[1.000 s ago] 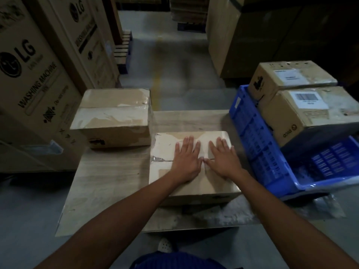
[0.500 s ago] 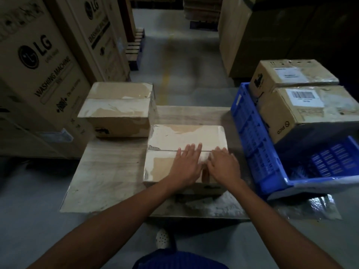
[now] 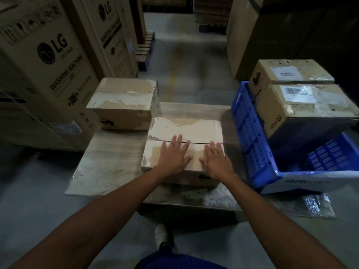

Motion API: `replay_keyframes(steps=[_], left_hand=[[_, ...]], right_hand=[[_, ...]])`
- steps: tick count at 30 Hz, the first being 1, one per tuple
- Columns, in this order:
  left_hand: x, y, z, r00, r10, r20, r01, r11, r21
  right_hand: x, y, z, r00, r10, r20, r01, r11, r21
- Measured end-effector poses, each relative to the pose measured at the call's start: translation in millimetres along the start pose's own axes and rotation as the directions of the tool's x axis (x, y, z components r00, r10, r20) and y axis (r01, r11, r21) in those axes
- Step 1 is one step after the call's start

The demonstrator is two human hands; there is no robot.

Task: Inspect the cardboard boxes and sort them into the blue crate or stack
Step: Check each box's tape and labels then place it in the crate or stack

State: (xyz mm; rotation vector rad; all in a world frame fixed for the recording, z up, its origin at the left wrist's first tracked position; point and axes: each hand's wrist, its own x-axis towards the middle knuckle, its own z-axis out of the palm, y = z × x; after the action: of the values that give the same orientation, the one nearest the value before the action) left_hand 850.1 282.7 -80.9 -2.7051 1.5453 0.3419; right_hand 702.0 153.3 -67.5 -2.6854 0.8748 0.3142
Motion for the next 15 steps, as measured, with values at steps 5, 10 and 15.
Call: replay_keyframes(steps=[5, 10, 15], left_hand=[[-8.5, -25.0, -7.1, 0.969, -0.246, -0.028, 0.242, 0.965, -0.105], [5.5, -60.5, -32.7, 0.808, -0.585, 0.072, 0.397, 0.45, -0.8], [11.9, -67.1, -64.6, 0.779, -0.608, 0.152, 0.275, 0.113, -0.955]], right_hand=[[4.2, -5.9, -6.4, 0.998, 0.064, -0.02, -0.061, 0.991, 0.116], [21.5, 1.3, -16.3, 0.957, 0.287, -0.043, -0.201, 0.761, 0.617], [31.0, 5.1, -46.0, 0.912, 0.41, 0.012, -0.201, 0.421, 0.885]])
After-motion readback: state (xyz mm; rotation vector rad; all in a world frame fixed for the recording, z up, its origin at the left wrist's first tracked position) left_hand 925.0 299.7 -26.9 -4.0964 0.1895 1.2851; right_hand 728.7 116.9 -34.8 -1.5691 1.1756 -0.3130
